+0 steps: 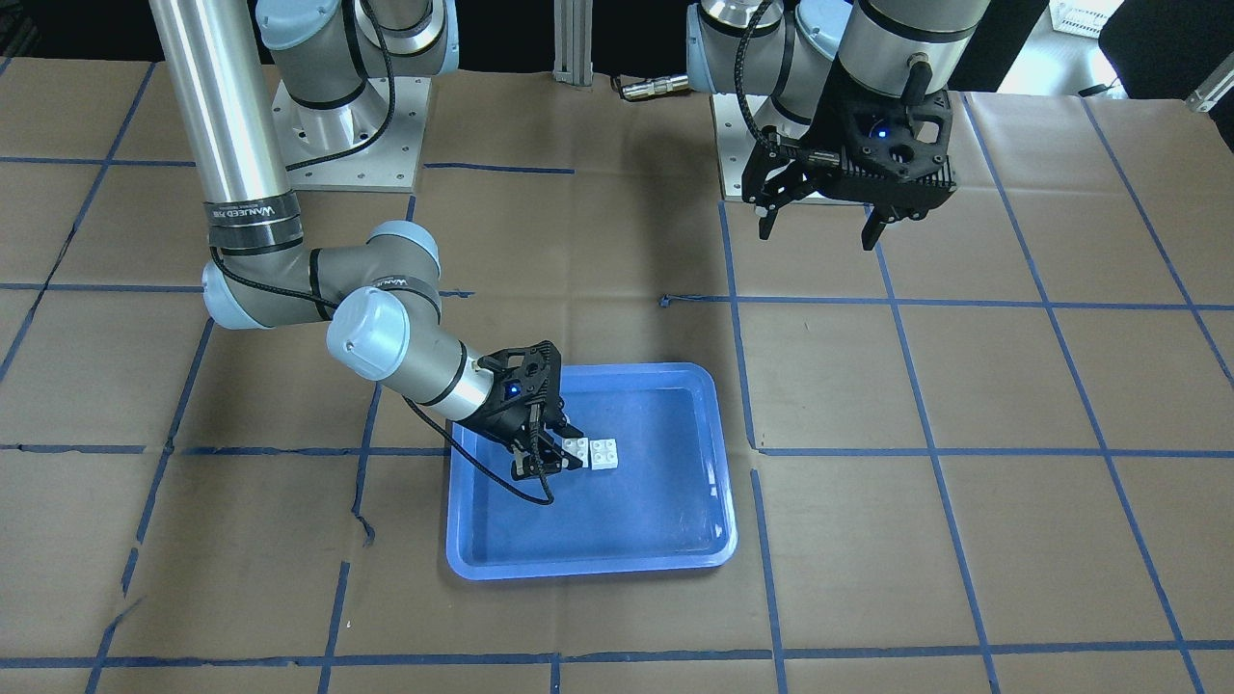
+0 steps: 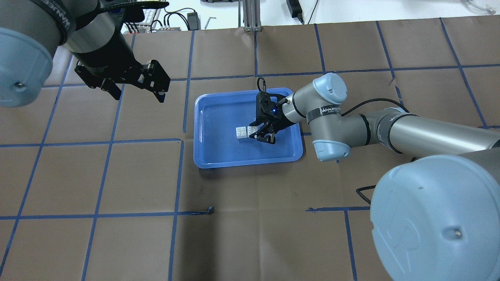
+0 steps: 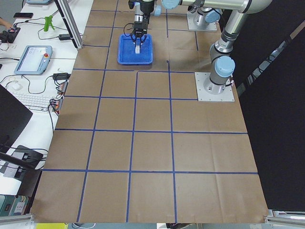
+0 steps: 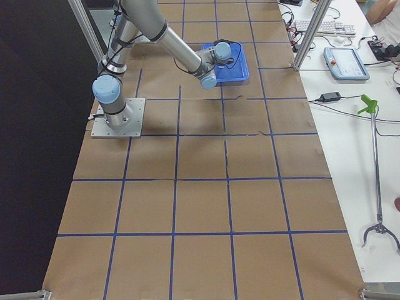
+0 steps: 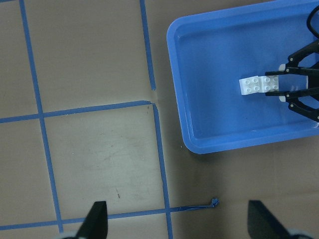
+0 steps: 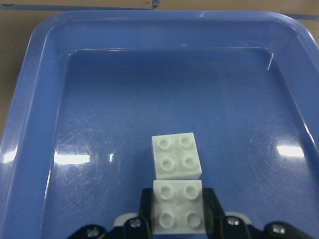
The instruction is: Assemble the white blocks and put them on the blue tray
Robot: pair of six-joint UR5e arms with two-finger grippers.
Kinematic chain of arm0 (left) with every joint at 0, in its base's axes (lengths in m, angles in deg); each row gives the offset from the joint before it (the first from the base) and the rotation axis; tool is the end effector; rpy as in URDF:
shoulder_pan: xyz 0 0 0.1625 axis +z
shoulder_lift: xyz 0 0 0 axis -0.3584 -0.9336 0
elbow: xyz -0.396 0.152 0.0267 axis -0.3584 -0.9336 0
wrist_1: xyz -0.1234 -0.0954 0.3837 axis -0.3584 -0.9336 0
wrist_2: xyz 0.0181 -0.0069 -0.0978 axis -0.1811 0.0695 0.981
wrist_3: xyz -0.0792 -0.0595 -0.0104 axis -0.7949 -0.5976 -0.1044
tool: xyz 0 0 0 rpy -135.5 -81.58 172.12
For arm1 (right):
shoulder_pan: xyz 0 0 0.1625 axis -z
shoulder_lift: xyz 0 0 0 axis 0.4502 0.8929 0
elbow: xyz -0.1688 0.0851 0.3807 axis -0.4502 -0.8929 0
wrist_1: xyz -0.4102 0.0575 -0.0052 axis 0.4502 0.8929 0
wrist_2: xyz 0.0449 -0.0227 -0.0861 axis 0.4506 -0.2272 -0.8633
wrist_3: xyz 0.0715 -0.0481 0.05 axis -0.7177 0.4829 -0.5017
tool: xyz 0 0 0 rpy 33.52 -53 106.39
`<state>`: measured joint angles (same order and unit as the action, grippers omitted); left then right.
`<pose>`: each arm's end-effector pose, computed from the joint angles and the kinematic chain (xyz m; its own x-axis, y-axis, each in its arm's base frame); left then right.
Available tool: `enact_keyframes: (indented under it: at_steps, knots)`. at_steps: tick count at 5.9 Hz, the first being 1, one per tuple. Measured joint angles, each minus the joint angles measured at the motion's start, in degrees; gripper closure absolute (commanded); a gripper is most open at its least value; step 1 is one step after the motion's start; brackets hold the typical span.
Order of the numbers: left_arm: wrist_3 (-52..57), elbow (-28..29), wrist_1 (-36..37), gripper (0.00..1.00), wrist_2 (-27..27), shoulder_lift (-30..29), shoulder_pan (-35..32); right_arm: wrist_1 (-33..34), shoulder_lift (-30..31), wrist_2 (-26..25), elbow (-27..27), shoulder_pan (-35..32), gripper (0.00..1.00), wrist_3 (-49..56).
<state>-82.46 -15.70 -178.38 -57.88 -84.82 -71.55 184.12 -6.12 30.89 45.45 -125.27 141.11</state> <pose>-0.1539 -0.4775 0.5014 -0.9935 0.1138 -0.0105 0.1141 0.9927 -0.0391 0.2776 -0.5475 0.1539 -0.0279 -0.9966 0.0775 -0.7829 -0.0264 -0.6215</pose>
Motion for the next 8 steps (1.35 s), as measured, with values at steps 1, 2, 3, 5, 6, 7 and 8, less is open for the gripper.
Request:
enact_keyframes:
  at_steps: [1,2,3,5,6,7,8]
  knots:
    - [0.0,0.0,0.0,0.01,0.0,0.0,0.0,0.0,0.0,0.0,0.0,0.0,0.78,-0.1]
    - [0.0,0.0,0.0,0.01,0.0,0.0,0.0,0.0,-0.1,0.1,0.0,0.0,0.78,-0.2]
    - [0.0,0.0,0.0,0.01,0.0,0.0,0.0,0.0,-0.1,0.1,0.0,0.0,0.78,-0.3]
    - [0.0,-0.1,0.0,0.01,0.0,0.0,0.0,-0.1,-0.1,0.3,0.0,0.0,0.78,-0.5]
    - [0.0,-0.1,0.0,0.01,0.0,0.0,0.0,-0.1,-0.1,0.4,0.0,0.0,0.78,-0.6]
    - [0.0,-0.1,0.1,0.01,0.0,0.0,0.0,0.0,-0.1,0.5,0.0,0.0,0.78,-1.2]
    - [0.0,-0.1,0.1,0.01,0.0,0.0,0.0,0.0,-0.1,0.6,0.0,0.0,0.78,-1.8]
